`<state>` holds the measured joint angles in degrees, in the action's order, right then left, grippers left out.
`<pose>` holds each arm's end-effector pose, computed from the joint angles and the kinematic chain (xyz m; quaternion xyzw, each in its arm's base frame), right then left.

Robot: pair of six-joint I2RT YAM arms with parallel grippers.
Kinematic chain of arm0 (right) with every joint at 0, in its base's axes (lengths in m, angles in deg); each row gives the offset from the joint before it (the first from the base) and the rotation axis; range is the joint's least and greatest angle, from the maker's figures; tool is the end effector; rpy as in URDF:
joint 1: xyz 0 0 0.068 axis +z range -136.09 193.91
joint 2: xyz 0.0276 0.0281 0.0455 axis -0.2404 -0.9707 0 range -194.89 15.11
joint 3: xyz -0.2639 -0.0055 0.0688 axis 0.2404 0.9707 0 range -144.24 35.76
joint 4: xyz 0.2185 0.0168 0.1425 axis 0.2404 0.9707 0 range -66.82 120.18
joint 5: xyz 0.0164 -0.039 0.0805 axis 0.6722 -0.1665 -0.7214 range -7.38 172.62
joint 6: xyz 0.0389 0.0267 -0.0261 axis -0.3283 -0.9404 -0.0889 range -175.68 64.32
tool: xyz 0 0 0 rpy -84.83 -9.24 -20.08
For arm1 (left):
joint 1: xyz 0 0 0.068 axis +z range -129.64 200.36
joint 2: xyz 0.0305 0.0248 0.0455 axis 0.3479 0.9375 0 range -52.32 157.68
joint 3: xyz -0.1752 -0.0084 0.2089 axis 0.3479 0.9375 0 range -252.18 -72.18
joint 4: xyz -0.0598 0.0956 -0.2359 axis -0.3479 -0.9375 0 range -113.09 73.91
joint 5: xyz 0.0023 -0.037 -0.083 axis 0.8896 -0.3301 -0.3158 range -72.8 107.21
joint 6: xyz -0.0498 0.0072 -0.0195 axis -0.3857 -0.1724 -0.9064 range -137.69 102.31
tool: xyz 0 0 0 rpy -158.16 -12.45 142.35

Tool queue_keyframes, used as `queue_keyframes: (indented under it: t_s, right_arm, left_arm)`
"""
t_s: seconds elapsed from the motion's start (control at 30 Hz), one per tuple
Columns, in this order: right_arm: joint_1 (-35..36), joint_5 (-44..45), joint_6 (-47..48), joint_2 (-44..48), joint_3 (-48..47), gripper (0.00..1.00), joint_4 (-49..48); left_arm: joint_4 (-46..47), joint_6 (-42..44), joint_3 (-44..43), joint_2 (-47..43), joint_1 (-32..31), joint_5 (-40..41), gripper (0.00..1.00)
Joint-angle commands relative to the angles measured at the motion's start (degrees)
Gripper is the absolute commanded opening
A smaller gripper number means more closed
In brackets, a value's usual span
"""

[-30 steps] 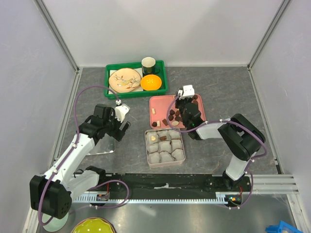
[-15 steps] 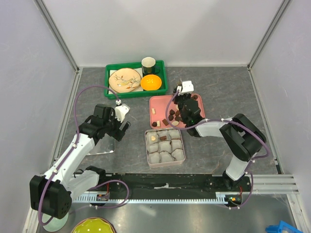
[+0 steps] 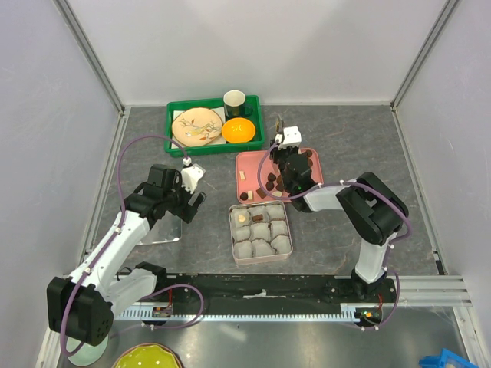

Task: Pack the chocolate

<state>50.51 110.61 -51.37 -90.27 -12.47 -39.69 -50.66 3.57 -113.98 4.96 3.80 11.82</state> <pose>0.3135 0.2121 0.2053 -0.0596 0.6727 0.0442 0.7362 0.1904 -0.0602 0.2440 0.3194 0.8829 -0.0301 0.3428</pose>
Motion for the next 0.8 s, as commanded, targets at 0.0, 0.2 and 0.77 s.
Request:
queue_keyframes:
  t_s: [0.0,0.2,0.77]
  right_arm:
    - [-0.9,-1.3,0.1,-1.7,-3.4,0.50,-3.7]
    - [-2.1,-2.8,0.6,-3.9,-5.0,0.49,-5.0]
    - [-4.5,-7.3,1.3,-9.6,-11.7,0.48,-6.6]
  left_arm:
    - [1.3,2.2,-0.7,-0.1,0.2,0.6,0.95]
    - [1.3,2.0,-0.8,-0.1,0.2,0.6,0.95]
    - [1.2,1.4,-1.7,1.5,0.2,-0.5,0.95]
